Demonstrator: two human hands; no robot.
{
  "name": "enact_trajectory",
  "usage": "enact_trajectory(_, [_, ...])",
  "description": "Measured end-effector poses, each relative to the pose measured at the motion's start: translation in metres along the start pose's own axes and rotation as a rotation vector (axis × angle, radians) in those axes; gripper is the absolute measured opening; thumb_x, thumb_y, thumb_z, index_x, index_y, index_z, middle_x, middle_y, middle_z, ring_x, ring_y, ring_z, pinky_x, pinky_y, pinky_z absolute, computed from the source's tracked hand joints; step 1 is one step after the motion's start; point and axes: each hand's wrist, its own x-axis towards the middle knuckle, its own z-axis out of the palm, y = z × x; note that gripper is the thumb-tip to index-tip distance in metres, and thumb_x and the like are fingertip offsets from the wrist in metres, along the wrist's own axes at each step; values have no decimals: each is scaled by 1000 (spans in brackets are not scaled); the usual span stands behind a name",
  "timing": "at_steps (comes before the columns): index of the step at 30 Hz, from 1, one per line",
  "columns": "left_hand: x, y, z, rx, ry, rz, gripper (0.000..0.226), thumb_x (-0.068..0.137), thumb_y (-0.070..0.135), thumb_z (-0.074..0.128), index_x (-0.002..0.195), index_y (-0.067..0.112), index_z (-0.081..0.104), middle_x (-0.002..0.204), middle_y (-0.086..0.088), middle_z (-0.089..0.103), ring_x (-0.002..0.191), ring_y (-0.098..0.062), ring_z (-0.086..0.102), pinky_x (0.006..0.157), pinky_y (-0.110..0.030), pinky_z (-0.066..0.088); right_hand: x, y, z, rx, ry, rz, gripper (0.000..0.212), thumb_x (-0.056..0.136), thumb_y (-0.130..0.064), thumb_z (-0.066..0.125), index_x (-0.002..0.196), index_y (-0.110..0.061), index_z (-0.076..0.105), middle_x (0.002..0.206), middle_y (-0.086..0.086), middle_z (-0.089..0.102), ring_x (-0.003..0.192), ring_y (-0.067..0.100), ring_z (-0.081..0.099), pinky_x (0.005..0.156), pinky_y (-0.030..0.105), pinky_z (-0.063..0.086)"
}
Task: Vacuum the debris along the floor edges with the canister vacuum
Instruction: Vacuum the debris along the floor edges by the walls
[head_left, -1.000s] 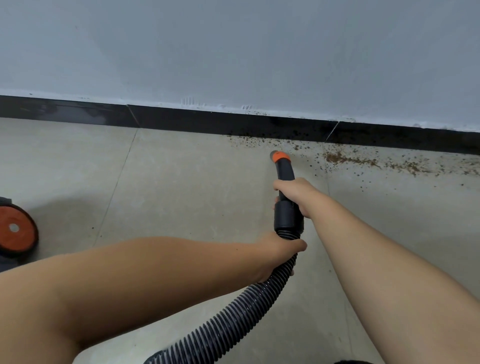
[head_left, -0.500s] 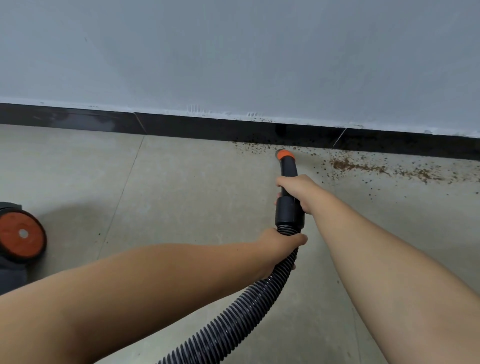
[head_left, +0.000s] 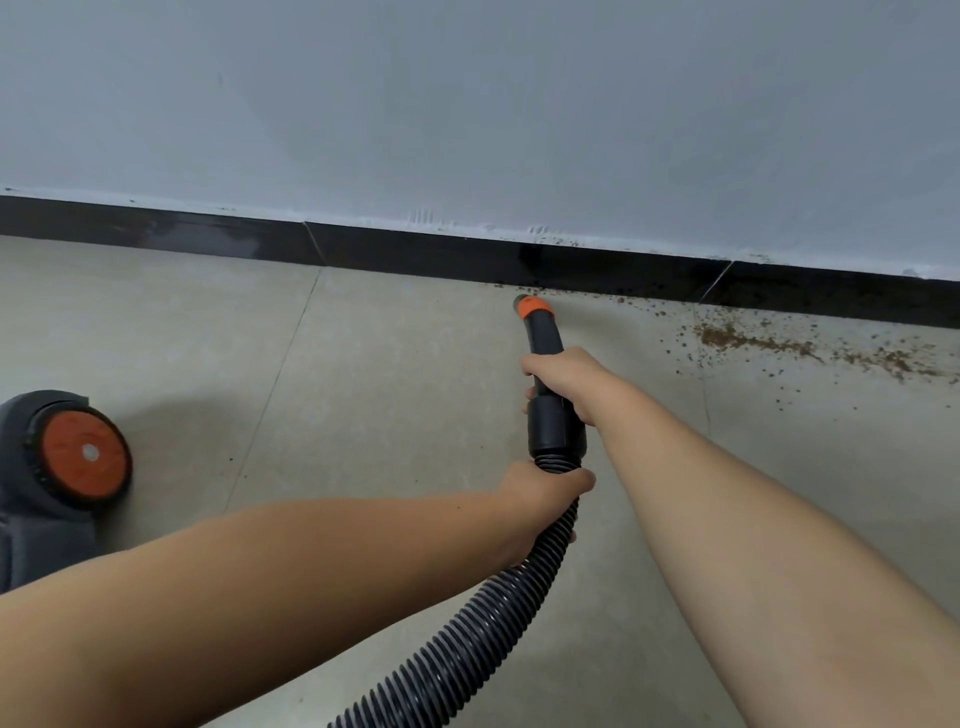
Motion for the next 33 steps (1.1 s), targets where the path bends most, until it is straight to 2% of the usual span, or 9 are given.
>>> enact_trajectory(3, [2,1,16,79,-74,4,20,87,19,63,97,6,51,71,-7,51,51,-18,51,45,-23,46,0,15,-25,73,71,32,28,86,-12,60,111,-4,48,69,10,61,55,24,62,50,29,52])
enact_trajectory(8, [7,7,52,156,-176,5,22,88,19,62,100,6,49,71,-7,49,51,-18,49,49,-24,45,1,38,-73,179,172,68,15,84,-10,59,95,-7,49,69,11,59,56,26,60,55,31,54])
enact_trajectory(13, [14,15,64,201,-193,29,24,87,20,63,101,5,50,72,-8,49,52,-19,49,50,-25,44,7,46,-95,263,226,78,18,83,-11,60,98,-8,50,75,11,60,63,26,62,61,34,55])
enact_trajectory(17, [18,20,59,186,-167,52,23,87,21,64,98,5,51,71,-7,49,52,-18,49,47,-22,43,13,38,-94,274,220,76,22,85,-12,60,104,-7,51,73,10,60,64,26,62,63,36,56])
enact_trajectory(22, [23,22,48,121,-136,54,20,87,19,63,96,7,51,72,-6,49,52,-17,49,46,-21,42,18,24,-78,271,169,64,11,86,-9,59,92,-8,50,67,10,57,54,24,58,52,30,55])
enact_trajectory(26, [25,18,40,83,-132,47,20,87,19,63,96,7,50,72,-7,48,53,-18,48,48,-21,42,19,21,-67,239,155,55,11,86,-9,59,89,-9,49,67,11,57,53,24,58,42,28,53])
enact_trajectory(33, [25,9,25,42,-71,32,19,86,18,63,96,7,50,70,-7,48,52,-19,49,46,-21,42,20,16,-40,166,102,30,13,86,-11,60,91,-11,48,69,10,59,51,23,61,44,26,51])
